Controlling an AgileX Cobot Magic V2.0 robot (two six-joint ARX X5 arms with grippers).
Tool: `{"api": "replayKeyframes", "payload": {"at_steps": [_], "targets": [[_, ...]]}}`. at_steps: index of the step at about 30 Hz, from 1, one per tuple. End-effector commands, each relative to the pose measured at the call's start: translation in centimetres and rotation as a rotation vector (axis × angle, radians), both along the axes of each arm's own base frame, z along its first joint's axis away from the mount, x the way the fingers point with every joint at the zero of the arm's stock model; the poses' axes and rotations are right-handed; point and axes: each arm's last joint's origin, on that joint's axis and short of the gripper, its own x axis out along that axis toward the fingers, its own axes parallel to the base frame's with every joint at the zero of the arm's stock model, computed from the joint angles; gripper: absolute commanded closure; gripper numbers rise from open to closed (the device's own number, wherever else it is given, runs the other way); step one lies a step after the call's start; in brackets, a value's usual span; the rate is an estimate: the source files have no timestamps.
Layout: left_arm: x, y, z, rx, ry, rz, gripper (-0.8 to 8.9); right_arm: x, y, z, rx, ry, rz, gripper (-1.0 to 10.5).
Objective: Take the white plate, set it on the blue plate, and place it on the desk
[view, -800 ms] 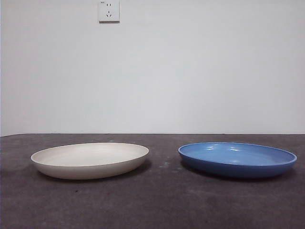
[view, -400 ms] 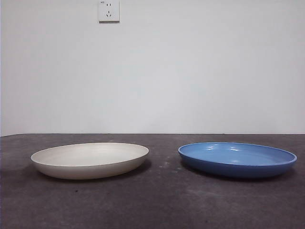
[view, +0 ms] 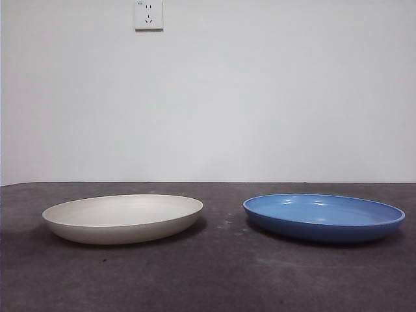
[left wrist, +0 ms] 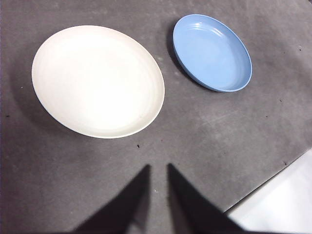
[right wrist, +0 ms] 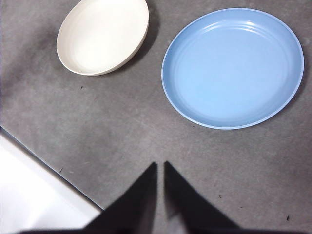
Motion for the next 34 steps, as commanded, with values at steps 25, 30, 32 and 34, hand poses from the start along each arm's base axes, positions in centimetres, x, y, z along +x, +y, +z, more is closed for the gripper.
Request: {"api": "replayKeyframes", "payload": {"at_steps": [25,30,32,34], "targets": [[6.9,-0.9,-0.2,0.019,0.054,0.139,3.19,0.2,0.1,0.7,0.014,-0.037,-0.002,5.2],[10.8,-1.6,-1.1,0.096,0.126,0.176,3.19,0.2,0.1,0.7,0.014,-0.039,-0.002,5.2],[12.4,-1.9,-1.6,0.112,0.155,0.175,3.19,0.2,0.1,0.7,0.014,-0.040,-0.002,5.2],[13.9,-2.2,-2.1,0.130,0.174,0.179,3.22,0.2,0.1,0.7,0.014,-0.040,-0.002,5.2]]}}
